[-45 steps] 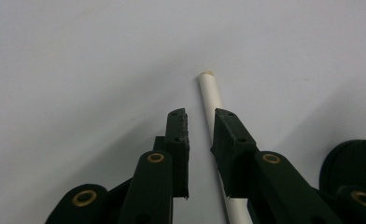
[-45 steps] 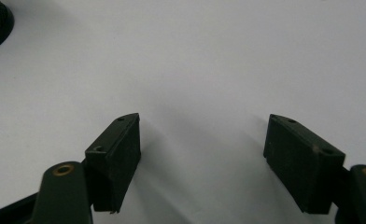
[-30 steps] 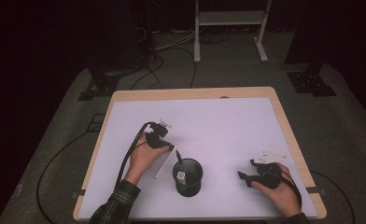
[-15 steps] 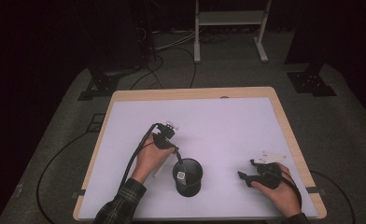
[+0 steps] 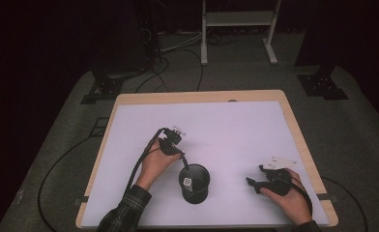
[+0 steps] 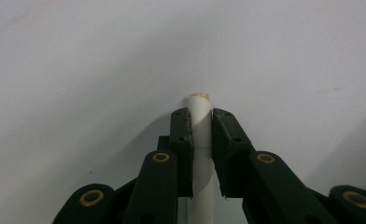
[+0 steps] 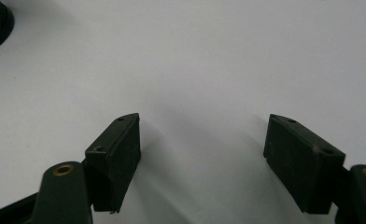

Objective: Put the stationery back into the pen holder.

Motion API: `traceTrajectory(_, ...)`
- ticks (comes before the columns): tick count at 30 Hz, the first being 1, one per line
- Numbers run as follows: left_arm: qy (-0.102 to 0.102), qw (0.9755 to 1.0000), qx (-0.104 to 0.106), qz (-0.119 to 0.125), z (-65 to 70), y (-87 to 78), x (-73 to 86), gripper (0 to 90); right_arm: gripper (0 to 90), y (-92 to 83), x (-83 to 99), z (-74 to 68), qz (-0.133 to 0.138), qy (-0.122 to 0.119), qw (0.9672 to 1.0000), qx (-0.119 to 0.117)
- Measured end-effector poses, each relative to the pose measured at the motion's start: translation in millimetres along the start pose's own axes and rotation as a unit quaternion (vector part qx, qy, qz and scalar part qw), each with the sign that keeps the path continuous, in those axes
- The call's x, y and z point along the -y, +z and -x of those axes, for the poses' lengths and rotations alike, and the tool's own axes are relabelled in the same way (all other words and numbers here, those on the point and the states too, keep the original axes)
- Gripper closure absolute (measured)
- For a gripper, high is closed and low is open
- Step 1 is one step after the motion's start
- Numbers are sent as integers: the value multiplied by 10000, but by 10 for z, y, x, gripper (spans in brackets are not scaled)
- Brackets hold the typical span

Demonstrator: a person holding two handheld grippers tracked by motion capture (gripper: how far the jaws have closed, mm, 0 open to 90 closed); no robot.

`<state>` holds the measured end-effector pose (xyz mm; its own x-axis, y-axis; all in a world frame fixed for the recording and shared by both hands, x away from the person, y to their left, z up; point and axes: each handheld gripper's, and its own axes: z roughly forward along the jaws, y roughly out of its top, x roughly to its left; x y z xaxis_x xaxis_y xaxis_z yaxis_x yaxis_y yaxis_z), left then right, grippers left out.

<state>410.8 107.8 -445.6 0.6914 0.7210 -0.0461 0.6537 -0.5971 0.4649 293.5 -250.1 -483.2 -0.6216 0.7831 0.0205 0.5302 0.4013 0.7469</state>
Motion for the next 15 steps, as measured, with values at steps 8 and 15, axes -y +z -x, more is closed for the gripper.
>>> traceTrajectory(8,-88,9997,210,59,-55,-25,32,787,258,0,0,1,0,4,10000,-3)
traceTrajectory(15,-153,9991,343,198,-118,-107,76,787,258,0,0,2,2,5,10000,-7)
